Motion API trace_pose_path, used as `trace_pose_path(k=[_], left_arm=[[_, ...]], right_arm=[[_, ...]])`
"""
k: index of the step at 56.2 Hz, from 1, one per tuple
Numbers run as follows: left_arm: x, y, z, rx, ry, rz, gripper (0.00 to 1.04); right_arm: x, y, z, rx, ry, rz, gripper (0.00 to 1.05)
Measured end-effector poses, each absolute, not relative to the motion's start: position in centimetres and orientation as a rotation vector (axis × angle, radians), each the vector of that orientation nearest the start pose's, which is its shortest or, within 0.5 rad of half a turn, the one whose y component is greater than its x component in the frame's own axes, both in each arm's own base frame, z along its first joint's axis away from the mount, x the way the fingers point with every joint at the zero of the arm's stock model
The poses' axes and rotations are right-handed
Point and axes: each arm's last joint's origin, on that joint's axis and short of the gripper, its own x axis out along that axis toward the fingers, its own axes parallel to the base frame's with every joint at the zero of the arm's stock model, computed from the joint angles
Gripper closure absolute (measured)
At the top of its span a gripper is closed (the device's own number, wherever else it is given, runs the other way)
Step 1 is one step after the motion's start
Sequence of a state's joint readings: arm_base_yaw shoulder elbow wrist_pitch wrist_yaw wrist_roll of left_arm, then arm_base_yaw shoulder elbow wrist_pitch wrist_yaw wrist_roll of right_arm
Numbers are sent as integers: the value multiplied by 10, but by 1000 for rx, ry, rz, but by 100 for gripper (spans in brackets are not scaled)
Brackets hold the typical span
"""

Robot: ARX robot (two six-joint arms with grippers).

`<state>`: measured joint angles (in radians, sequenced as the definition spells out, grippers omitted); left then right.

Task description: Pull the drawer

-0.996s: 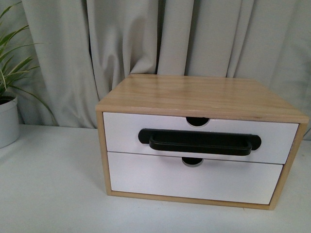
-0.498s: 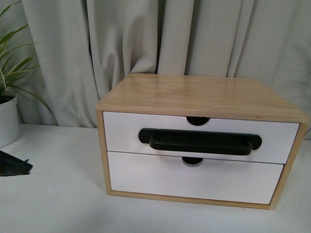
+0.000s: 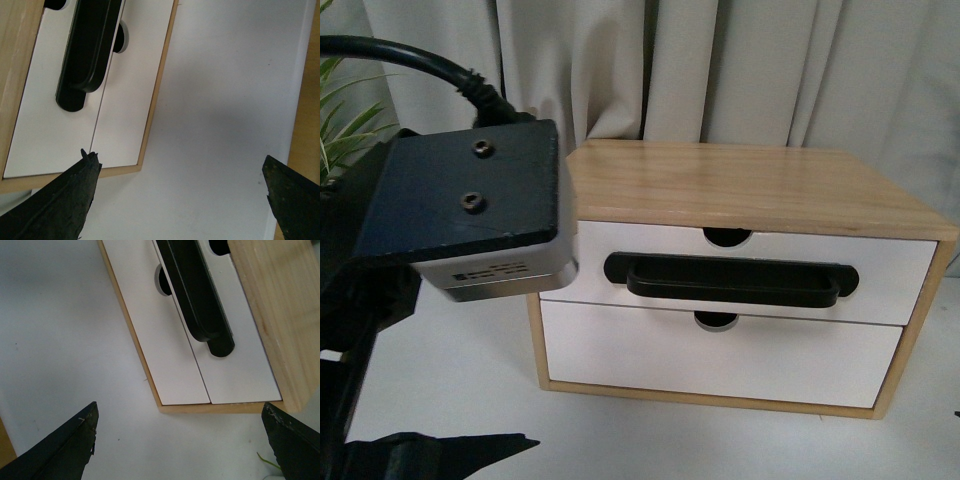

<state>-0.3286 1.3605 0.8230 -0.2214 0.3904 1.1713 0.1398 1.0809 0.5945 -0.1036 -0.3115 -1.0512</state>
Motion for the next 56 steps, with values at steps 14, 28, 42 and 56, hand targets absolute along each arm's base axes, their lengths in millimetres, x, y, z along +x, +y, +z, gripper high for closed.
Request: trace_pose_path(k=[14, 28, 42, 56], left_arm=[[281, -120, 225, 1147, 295, -1048, 6], [299, -141, 234, 1154, 277, -1052, 6], [310, -161, 232, 1162, 287, -1065, 6], [328, -173, 226, 1172, 326, -1053, 6]], right_arm=[[240, 45, 221, -1006, 293, 700, 9], [254, 53, 214, -1004, 298, 737, 9], [262, 56, 210, -1012, 302, 748, 9], [264, 57, 210, -1010, 298, 753, 9]])
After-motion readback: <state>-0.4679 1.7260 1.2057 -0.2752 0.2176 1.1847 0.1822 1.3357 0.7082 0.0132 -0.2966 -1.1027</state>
